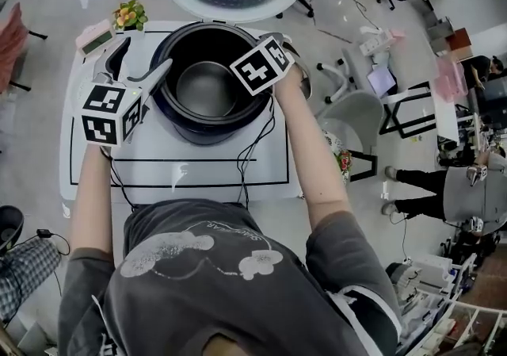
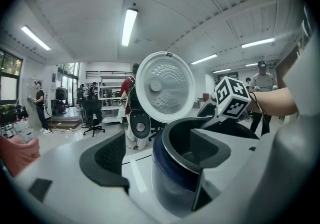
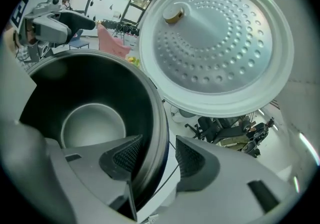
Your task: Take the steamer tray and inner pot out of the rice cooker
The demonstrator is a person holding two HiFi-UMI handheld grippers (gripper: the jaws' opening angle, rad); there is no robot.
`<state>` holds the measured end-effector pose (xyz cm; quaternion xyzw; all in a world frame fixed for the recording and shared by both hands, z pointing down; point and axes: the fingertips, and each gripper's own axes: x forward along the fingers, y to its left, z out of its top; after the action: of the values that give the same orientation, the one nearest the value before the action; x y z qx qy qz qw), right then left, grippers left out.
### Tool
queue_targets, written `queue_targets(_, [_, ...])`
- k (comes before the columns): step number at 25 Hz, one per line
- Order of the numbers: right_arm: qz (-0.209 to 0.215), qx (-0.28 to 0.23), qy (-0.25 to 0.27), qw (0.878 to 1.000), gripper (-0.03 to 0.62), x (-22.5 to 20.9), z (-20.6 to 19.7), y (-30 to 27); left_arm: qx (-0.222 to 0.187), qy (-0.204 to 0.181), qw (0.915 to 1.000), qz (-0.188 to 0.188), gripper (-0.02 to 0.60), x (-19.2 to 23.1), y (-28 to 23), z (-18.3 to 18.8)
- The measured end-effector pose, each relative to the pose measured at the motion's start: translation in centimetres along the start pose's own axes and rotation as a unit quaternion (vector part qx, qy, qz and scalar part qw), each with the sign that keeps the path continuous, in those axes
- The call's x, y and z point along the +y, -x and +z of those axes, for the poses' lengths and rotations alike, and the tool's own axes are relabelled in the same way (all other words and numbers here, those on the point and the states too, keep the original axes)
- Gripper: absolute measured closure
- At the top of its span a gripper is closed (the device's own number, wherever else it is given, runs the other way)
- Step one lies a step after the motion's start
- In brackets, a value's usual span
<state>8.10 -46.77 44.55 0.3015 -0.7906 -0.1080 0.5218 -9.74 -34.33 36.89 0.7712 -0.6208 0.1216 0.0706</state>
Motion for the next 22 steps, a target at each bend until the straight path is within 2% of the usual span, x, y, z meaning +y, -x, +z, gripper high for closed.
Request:
queue_targets(5, [-0.017, -0.022, 0.001, 1.0, 0.392, -0.2, 1.2, 1.3, -0.001, -0.002, 1.0, 0.0, 0.184, 0.5, 0.4, 0.2])
queue_targets(8, [-0.007, -0.034, 0.004, 0.999, 0.459, 0.3, 2.3, 2.2, 0.001, -0.005, 1.0, -0.004, 0.184, 0.8, 0.4, 0.1])
queue_targets(13, [0.02, -0.063, -0.032, 0.997, 0.479, 0.0, 3.2, 3.2, 0.016, -0.006, 0.9995, -0.027, 0.184, 0.6, -0.1, 0.2])
queue_targets(18, [0.069, -0.124, -0.105, 0.984, 0.497, -0.3, 4.6, 5.3, 0.073, -0.044, 0.9942, -0.065, 0.186, -0.7, -1.7, -0.8])
queue_targets(22, [0.078, -0.141, -0.117, 0.98, 0.502, -0.2, 5.4, 5.9, 0.113, -0.054, 0.9889, -0.081, 0.186, -0.5, -3.5, -1.3])
